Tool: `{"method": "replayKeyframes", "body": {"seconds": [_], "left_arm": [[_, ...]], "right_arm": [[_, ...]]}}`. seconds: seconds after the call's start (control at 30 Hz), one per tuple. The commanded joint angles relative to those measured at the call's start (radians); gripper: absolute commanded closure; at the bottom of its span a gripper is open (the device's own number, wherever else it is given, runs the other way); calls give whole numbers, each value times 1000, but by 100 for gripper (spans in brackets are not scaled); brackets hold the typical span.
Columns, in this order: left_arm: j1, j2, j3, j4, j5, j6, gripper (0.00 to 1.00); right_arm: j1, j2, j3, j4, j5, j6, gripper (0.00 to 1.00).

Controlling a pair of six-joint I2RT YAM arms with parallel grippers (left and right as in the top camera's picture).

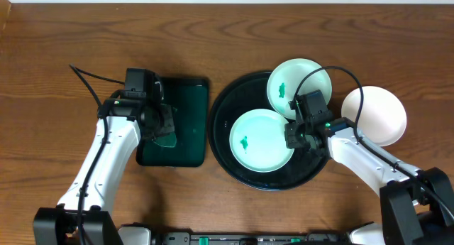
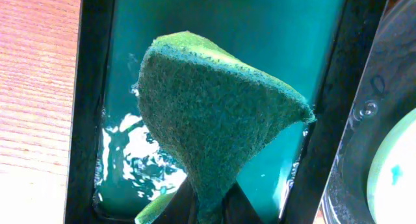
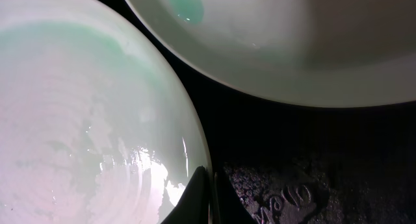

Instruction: Clean dirty plates on tray and stack at the side

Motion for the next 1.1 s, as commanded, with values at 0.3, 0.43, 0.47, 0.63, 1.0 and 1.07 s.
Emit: {"method": "replayKeyframes", "body": {"seconds": [0.3,0.43,0.47,0.63,1.0,1.07], "left_arm": [[-1,-7,-4,1,-13,-9,93],[-1,-7,-4,2,-13,-8,93],[-1,-7,-4,2,-13,-9,93],[-1,-7,-4,2,-13,-9,93],[-1,-7,-4,2,-13,-9,93],[-1,-7,-4,2,-13,-9,93]], "right_arm": [[10,8,5,-5,-5,1,99],[10,8,5,-5,-30,1,99],[10,8,5,-6,-31,1,99],[10,8,5,-21,-32,2,99],[10,8,5,-35,-35,1,99],[10,8,5,-35,-35,1,99]]}}
